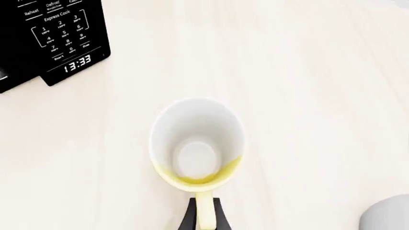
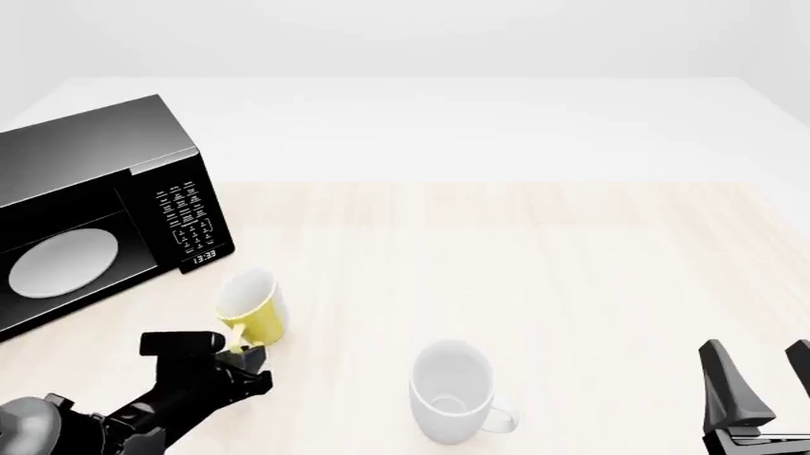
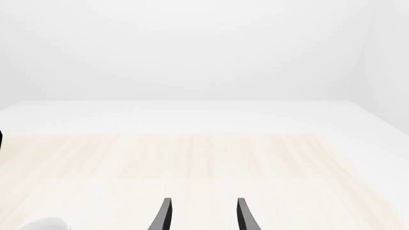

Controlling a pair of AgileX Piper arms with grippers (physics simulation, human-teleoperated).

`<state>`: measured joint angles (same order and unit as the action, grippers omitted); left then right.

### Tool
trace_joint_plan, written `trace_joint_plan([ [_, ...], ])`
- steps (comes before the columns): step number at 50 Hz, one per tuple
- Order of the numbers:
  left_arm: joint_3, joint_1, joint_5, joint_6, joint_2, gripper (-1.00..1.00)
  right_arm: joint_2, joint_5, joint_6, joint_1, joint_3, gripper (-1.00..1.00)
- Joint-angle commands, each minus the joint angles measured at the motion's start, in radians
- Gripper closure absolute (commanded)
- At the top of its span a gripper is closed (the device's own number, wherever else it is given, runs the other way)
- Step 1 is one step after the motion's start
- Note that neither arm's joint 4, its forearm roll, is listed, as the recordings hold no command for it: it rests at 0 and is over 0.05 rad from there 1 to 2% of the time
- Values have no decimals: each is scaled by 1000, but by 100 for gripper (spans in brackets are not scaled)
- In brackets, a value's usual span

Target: Put the yellow and white mug in the microwave and close it.

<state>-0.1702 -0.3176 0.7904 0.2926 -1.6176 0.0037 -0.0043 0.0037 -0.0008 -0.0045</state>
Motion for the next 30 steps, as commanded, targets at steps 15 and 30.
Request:
trace_joint_plan([
  [15,52,63,-76,-112,207,100,0,0,0,0,0,-100],
  [30,77,133,-126,-157,323,100,0,0,0,0,0,-100],
])
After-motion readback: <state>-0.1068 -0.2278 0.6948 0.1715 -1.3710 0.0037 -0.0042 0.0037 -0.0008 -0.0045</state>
